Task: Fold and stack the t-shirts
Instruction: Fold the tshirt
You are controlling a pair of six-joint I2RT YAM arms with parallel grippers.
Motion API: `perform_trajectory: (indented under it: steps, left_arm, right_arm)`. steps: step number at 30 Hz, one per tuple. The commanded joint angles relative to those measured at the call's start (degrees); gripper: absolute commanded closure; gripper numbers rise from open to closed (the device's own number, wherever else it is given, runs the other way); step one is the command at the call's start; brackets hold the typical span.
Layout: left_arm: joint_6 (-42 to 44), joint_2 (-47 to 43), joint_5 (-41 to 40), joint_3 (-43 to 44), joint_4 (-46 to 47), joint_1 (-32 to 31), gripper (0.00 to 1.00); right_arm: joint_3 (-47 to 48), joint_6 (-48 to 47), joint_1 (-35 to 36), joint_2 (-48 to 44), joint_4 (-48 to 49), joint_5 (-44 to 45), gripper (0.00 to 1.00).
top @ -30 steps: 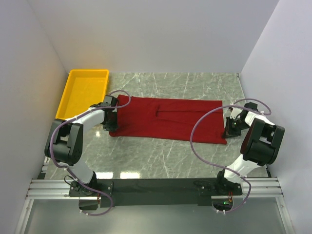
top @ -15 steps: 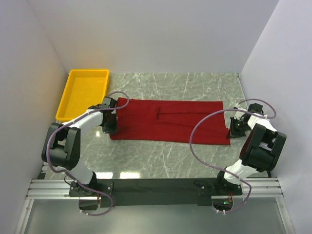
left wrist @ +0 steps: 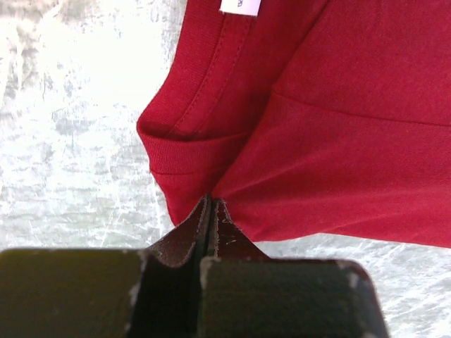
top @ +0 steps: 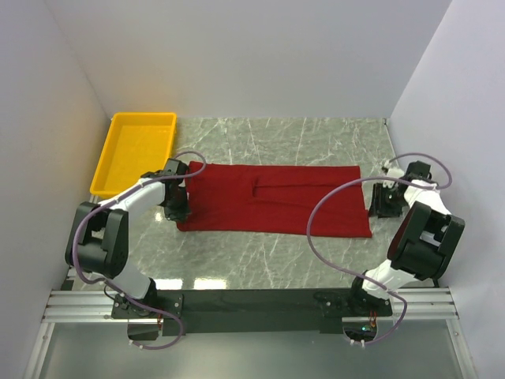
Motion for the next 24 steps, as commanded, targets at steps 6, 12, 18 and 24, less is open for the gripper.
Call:
perform_trajectory:
  steps: [6, 12, 18, 24]
  left_arm:
    - [-2.72, -7.48, 1.46, 3.28, -0.92, 0.07, 0.65]
    - [-2.02, -13.02, 6.19, 6.88, 1.8, 0.15, 0.47]
    - [-1.58, -6.9, 8.06, 9.61, 5.76, 0.15, 0.48]
    - [0.52, 4.88, 5.51, 15.67, 8.58, 0.15, 0.59]
  right_arm:
    - [15.69, -4.1, -0.38, 3.62, -5.69, -7.55, 0.53]
    - [15.7, -3.77, 1.29, 4.51, -6.59, -10.55, 0.51]
    - [12.27, -0.95, 3.31, 4.42, -3.33, -11.17, 0.51]
    - [10.6, -0.07, 4.28, 4.5, -1.84, -11.17, 0.51]
